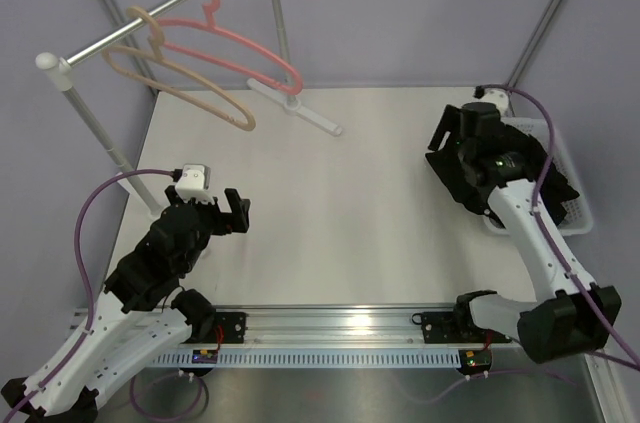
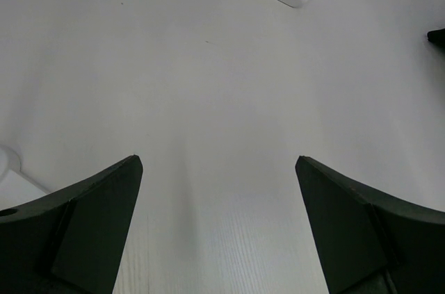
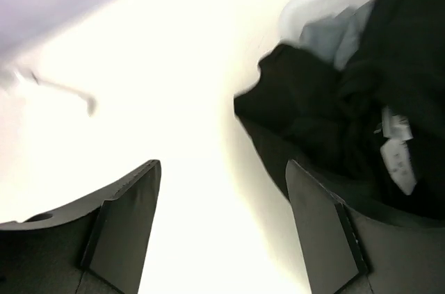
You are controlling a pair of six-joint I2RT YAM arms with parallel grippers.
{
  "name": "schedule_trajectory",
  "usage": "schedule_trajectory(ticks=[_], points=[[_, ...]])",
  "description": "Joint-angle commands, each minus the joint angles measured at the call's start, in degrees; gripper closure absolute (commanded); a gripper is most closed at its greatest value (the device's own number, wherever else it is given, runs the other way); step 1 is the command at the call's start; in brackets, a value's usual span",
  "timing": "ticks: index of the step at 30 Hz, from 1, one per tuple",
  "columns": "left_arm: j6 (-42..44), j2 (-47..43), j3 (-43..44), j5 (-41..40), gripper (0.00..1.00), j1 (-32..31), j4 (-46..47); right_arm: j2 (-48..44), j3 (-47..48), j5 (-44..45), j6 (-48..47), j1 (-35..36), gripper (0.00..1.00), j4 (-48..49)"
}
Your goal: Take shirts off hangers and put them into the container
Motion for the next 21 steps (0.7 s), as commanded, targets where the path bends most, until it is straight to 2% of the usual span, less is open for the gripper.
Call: schedule_trajectory(ticks=[1,4,6,9,13,21], points=[[-0.3,-0.1,-0.1,-0.4,0.01,0.3,2.1,6.3,-1.3,8.1,-8.2,7.7,0.18,-5.7],[-0.2,0.1,0.0,-0.5,0.01,0.3,2.0,13.0,0.0,15.9,-14.7,12.2,0.14,-7.5],[-0.2,0.3,-0.1,-0.3,0.01,0.3,2.0,17.0,2.6,21.9,-19.6,13.2,0.1,-9.1],[-0.3,0.4,0.0,-0.3,0.01,0.3,2.1,24.0,4.3,26.1,-26.7,13.5,0.06,-7.8],[-0.2,0.6,-0.1,-0.3,0.01,0.3,2.1,29.6,8.4,26.4,-34.5,13.6,0.04,-6.1],[-0.2,0.6,0.0,0.3,0.01,0.3,2.1,37.9,14.1,23.0,-42.6,12.9,0.01,-4.4]])
